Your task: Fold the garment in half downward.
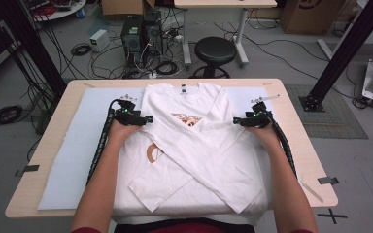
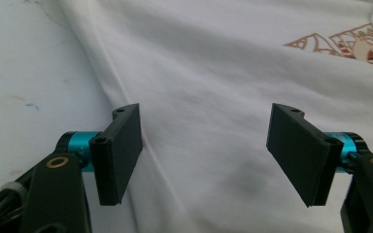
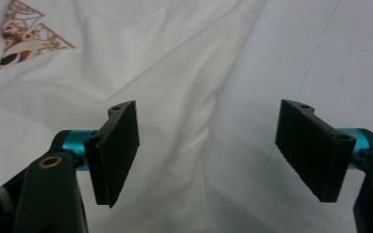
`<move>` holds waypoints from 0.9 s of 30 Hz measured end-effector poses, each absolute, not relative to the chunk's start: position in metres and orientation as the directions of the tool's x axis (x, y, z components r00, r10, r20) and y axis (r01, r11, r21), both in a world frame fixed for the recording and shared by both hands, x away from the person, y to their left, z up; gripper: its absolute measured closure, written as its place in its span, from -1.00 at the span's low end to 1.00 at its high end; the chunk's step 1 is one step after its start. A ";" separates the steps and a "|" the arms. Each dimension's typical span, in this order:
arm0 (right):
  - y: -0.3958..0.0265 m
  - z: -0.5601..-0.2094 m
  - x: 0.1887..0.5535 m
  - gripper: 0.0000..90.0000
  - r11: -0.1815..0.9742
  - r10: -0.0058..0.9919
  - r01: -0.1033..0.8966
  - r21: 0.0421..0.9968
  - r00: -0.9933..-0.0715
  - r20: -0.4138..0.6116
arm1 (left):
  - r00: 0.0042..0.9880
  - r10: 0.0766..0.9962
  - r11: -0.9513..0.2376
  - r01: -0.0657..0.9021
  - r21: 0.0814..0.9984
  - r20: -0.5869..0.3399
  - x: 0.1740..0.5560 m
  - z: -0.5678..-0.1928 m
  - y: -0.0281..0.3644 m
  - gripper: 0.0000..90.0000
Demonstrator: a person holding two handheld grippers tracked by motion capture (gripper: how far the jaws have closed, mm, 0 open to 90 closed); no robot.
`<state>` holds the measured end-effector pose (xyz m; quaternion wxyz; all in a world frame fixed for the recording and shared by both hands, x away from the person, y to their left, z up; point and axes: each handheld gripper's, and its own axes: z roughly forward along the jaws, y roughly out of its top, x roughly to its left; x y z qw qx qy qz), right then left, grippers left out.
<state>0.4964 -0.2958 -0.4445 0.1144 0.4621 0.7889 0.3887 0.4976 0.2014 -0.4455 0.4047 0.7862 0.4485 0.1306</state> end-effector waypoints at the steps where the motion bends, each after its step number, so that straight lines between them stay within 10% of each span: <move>1: -0.295 -0.446 0.500 -0.44 0.268 0.819 0.646 0.715 -0.543 0.184 | 0.559 0.814 -0.265 0.597 0.757 -0.156 0.500 -0.446 0.202 -0.36; 11: -0.287 -0.447 0.518 0.12 0.275 0.841 0.638 0.719 -0.521 0.142 | 0.547 0.831 -0.299 0.592 0.748 -0.101 0.514 -0.447 0.197 -0.31; 16: -0.280 -0.448 0.517 0.86 0.296 0.811 0.620 0.726 -0.565 0.151 | 0.543 0.837 -0.322 0.582 0.747 -0.062 0.511 -0.445 0.194 0.34; 20: -0.276 -0.446 0.515 0.94 0.306 0.813 0.605 0.735 -0.568 0.129 | 0.550 0.829 -0.298 0.589 0.751 -0.103 0.512 -0.446 0.195 0.77; 27: -0.283 -0.432 0.511 0.96 0.263 0.802 0.577 0.773 -0.576 0.158 | 0.579 0.805 -0.280 0.562 0.779 -0.128 0.505 -0.433 0.200 0.85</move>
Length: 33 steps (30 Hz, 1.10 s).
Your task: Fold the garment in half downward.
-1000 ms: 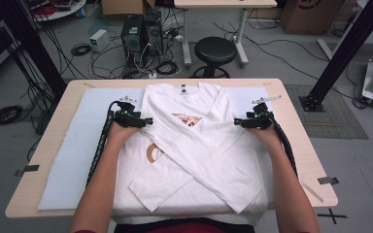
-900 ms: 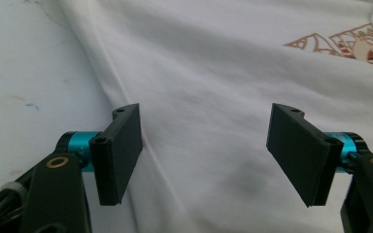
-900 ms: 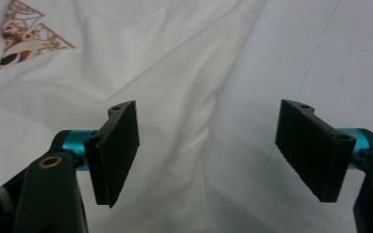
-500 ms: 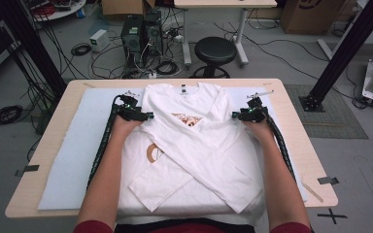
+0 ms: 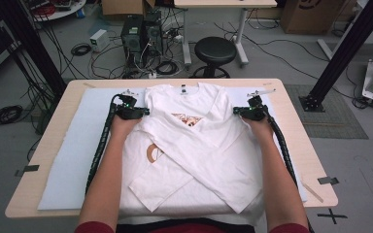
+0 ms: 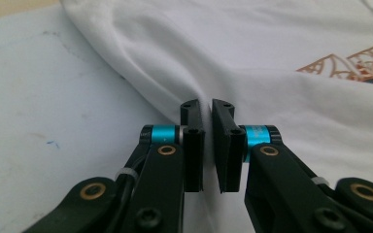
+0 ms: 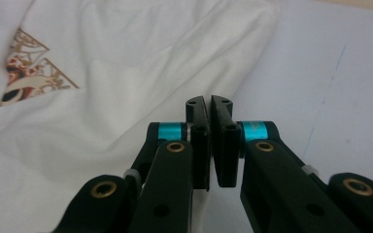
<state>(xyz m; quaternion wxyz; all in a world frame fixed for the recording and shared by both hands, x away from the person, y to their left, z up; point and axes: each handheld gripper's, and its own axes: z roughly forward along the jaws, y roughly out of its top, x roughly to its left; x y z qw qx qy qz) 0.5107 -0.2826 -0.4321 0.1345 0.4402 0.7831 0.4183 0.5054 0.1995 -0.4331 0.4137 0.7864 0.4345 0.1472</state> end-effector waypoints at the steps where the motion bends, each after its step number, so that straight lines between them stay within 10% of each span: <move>1: -0.283 -0.429 0.509 0.96 0.266 0.800 0.568 0.779 -0.581 0.151 | 0.589 0.798 -0.281 0.554 0.784 -0.129 0.503 -0.429 0.200 0.85; 33: -0.305 -0.391 0.382 0.95 0.313 0.672 0.401 0.861 -0.734 0.098 | 0.802 0.582 -0.290 0.357 0.888 -0.132 0.374 -0.397 0.234 0.85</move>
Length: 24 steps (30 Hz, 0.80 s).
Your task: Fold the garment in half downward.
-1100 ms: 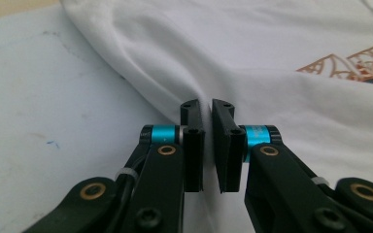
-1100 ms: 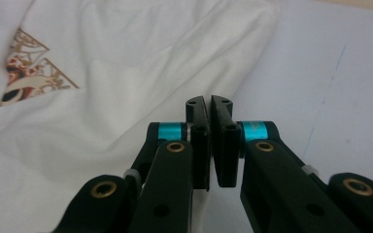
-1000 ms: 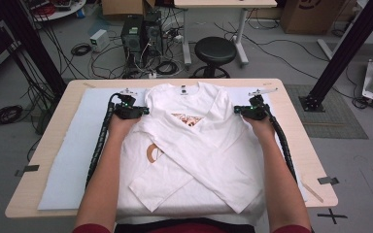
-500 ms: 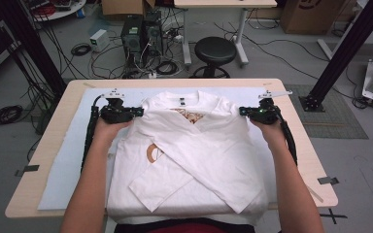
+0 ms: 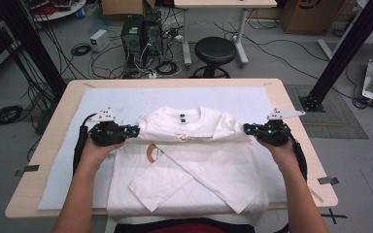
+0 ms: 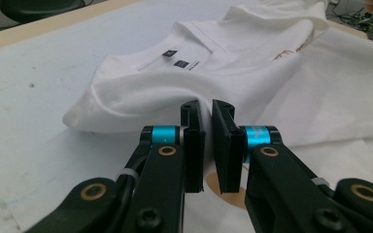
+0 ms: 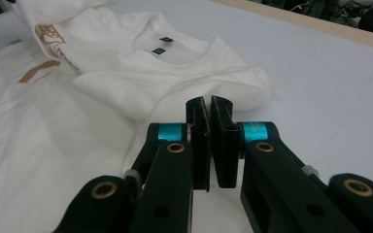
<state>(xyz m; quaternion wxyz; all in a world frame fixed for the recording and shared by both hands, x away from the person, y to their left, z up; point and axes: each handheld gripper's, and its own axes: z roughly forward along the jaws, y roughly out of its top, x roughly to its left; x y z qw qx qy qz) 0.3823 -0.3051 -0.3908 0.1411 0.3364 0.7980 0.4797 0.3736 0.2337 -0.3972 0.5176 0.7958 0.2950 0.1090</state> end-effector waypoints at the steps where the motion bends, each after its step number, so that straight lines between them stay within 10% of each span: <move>1: -0.305 -0.393 0.377 0.95 0.319 0.672 0.397 0.860 -0.735 0.090 | 0.805 0.577 -0.292 0.359 0.886 -0.136 0.369 -0.399 0.234 0.85; 24: -0.304 -0.450 0.322 0.95 0.428 0.664 0.458 0.779 -0.745 0.074 | 0.815 0.559 -0.452 0.451 0.770 -0.149 0.331 -0.447 0.225 0.84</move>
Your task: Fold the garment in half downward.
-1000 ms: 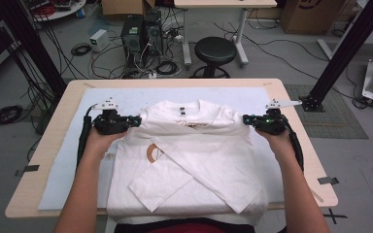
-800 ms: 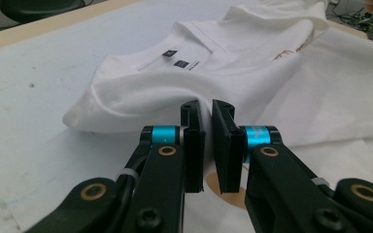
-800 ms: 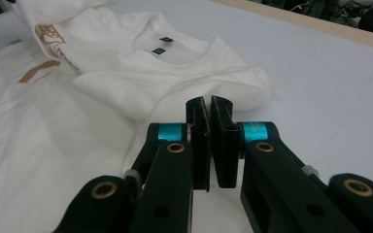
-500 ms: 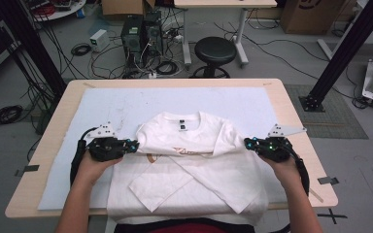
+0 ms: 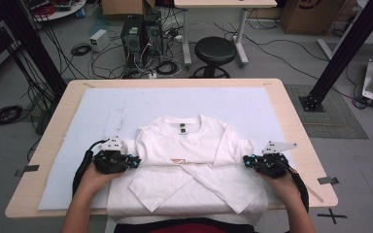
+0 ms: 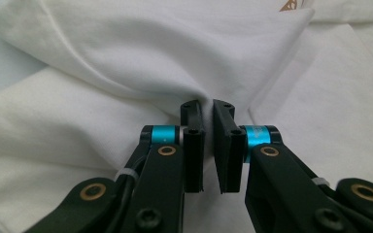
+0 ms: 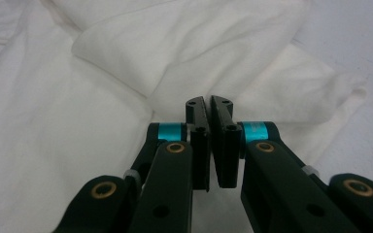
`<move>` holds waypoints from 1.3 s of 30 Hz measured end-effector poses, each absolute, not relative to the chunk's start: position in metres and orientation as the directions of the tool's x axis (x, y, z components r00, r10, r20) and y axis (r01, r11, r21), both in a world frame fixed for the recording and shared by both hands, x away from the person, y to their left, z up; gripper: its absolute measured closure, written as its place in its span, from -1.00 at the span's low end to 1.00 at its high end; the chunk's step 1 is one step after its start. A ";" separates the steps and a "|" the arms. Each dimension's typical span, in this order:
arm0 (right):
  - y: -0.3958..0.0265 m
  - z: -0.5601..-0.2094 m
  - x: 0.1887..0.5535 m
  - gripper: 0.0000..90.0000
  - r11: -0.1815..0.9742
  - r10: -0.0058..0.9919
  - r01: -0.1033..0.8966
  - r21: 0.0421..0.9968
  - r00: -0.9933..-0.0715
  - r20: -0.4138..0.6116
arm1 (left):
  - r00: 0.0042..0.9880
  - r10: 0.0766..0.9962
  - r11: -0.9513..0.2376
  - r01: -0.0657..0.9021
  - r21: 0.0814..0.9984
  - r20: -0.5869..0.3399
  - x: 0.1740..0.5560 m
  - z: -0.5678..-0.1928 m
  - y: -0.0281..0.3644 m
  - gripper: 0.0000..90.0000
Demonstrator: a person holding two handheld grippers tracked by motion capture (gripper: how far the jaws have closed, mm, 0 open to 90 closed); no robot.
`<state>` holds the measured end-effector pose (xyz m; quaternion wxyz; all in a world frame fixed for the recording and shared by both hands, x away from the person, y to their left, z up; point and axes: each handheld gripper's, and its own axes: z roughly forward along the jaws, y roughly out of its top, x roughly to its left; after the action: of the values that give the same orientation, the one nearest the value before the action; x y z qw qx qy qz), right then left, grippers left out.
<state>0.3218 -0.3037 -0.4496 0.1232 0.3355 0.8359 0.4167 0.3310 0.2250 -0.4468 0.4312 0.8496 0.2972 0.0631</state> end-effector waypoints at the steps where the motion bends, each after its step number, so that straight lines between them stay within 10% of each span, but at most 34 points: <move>1: -0.304 -0.450 0.322 0.95 0.428 0.664 0.458 0.779 -0.745 0.074 | 0.812 0.564 -0.446 0.455 0.770 -0.153 0.331 -0.447 0.225 0.84; 13: -0.319 -0.438 0.321 0.29 0.333 0.709 0.476 0.814 -0.696 0.116 | 0.766 0.629 -0.349 0.429 0.833 -0.130 0.334 -0.429 0.235 -0.11; 39: -0.314 -0.449 0.395 -0.13 0.315 0.834 0.613 0.725 -0.543 0.096 | 0.626 0.766 -0.328 0.577 0.748 -0.147 0.388 -0.449 0.236 -0.35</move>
<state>0.3949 -0.3139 -0.4494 0.1500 0.4539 0.7970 0.3692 0.3879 0.2364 -0.4487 0.4031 0.8064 0.4165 0.1171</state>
